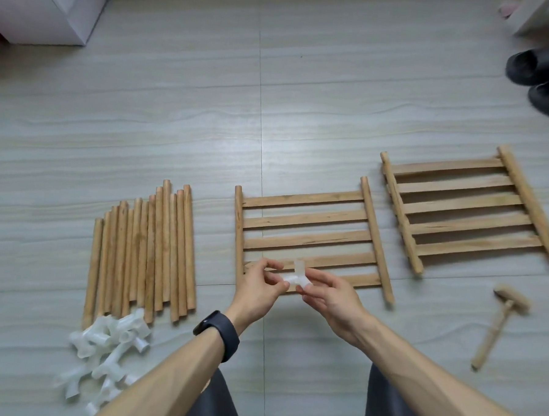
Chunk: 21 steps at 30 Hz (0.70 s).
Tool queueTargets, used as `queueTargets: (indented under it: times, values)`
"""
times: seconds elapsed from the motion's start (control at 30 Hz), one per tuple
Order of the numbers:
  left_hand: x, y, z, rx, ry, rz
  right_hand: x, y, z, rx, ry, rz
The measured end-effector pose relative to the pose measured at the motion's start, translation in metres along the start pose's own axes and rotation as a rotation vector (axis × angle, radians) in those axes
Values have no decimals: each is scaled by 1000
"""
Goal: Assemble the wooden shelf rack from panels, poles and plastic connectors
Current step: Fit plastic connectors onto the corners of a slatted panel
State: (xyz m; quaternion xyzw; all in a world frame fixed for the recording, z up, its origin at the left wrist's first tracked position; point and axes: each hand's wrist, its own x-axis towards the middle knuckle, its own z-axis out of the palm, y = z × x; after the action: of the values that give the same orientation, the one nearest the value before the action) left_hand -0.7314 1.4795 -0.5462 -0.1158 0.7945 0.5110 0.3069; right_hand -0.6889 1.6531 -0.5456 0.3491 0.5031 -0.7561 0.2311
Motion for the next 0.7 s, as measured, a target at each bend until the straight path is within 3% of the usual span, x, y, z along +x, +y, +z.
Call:
queueTargets:
  times: [0.23,0.33,0.43,0.53,0.7]
  values:
    - [12,1,6,134,-20,69,9,-10,-9,-74,-58,23]
    - [18,8,2,233,-72,132,16,-15,-10,-182,5,-34]
    - [31,12,-12,484,108,164,25,-24,-13,-237,56,-42]
    - [45,6,-35,601,250,35,31,-41,-16,-175,22,-6]
    - [52,-17,-43,596,160,-45,35,-73,-13,-208,-88,-7]
